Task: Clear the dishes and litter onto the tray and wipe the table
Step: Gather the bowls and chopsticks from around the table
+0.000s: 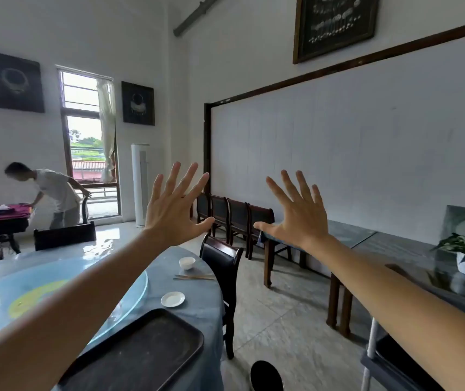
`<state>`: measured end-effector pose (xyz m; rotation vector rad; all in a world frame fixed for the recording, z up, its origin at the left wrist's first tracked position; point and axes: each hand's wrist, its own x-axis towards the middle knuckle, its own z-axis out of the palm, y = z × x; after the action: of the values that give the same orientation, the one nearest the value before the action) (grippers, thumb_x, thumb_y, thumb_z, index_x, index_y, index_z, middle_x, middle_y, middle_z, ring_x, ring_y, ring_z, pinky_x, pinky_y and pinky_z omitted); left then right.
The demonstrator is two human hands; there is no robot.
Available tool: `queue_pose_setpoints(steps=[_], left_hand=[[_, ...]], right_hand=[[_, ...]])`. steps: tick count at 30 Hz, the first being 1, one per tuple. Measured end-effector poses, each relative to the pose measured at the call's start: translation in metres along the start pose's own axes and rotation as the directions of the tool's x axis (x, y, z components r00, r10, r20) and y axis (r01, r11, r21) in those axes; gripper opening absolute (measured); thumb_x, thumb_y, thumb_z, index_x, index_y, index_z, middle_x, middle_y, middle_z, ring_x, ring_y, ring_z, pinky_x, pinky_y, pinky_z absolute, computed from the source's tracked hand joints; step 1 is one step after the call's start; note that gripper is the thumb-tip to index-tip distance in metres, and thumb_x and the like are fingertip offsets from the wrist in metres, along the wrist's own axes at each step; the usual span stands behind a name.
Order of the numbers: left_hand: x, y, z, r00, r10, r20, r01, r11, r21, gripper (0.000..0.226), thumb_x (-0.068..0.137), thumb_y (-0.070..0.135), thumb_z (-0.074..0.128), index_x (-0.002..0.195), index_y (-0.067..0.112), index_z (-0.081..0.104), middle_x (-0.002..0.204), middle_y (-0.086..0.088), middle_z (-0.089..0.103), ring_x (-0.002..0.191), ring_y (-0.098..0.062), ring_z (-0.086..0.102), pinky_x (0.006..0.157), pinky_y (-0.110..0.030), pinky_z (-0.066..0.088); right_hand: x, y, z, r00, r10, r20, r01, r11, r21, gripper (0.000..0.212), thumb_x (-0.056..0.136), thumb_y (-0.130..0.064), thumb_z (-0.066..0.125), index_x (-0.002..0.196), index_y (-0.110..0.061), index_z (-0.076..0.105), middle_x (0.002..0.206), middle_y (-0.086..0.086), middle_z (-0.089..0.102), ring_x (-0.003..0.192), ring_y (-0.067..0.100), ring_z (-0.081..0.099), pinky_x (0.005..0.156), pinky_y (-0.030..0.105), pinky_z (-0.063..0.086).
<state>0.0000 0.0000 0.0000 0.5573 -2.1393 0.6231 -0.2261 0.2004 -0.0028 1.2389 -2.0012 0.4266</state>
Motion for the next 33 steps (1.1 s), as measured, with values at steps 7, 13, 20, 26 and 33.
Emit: queue_pose_setpoints(steps=[7,13,20,26,33], left_hand=[[0.020,0.009,0.096,0.999,0.001,0.051,-0.002,1.000,0.019,0.098,0.080,0.082,0.036,0.161,0.032,0.016,0.171,-0.001,0.004,0.157,-0.033,-0.001,0.122,-0.063,0.011],[0.048,0.007,0.188,0.991,-0.056,0.124,0.056,0.998,0.004,0.098,0.078,0.081,0.035,0.160,0.029,0.023,0.171,-0.001,0.010,0.157,-0.033,0.002,0.123,-0.061,0.011],[0.036,0.002,0.302,0.950,-0.174,0.260,0.190,0.981,-0.036,0.099,0.078,0.082,0.039,0.161,0.036,0.013,0.171,0.004,0.002,0.157,-0.028,-0.006,0.124,-0.058,0.007],[0.027,-0.032,0.389,0.913,-0.196,0.357,0.213,0.977,-0.009,0.096,0.079,0.082,0.035,0.161,0.037,0.015,0.171,0.006,0.004,0.157,-0.026,-0.003,0.125,-0.054,0.007],[0.028,-0.095,0.508,0.833,-0.280,0.478,0.322,0.947,-0.007,0.101,0.073,0.085,0.030,0.161,0.039,0.008,0.171,0.007,-0.003,0.157,-0.025,-0.007,0.125,-0.053,0.005]], right_hand=[[0.035,0.036,0.097,0.999,0.000,0.052,-0.002,0.999,0.048,0.114,0.069,-0.097,0.038,0.163,-0.045,-0.002,0.174,-0.003,-0.010,0.159,0.027,-0.016,0.127,0.060,0.006],[0.080,0.062,0.182,0.990,-0.049,0.130,0.029,0.988,0.149,0.111,0.075,-0.096,0.043,0.163,-0.046,-0.003,0.173,-0.005,-0.010,0.159,0.025,-0.017,0.128,0.057,0.002],[0.117,0.070,0.292,0.966,-0.120,0.229,0.049,0.955,0.294,0.105,0.080,-0.088,0.051,0.163,-0.046,0.002,0.174,-0.006,-0.008,0.159,0.023,-0.015,0.128,0.056,0.003],[0.142,0.057,0.394,0.946,-0.155,0.285,0.057,0.943,0.327,0.101,0.082,-0.083,0.053,0.163,-0.046,0.003,0.174,-0.003,-0.002,0.160,0.024,-0.012,0.126,0.054,-0.004],[0.198,0.030,0.524,0.903,-0.167,0.396,0.019,0.936,0.352,0.099,0.084,-0.082,0.052,0.163,-0.046,0.004,0.175,-0.003,-0.001,0.160,0.025,-0.011,0.127,0.056,0.003]])
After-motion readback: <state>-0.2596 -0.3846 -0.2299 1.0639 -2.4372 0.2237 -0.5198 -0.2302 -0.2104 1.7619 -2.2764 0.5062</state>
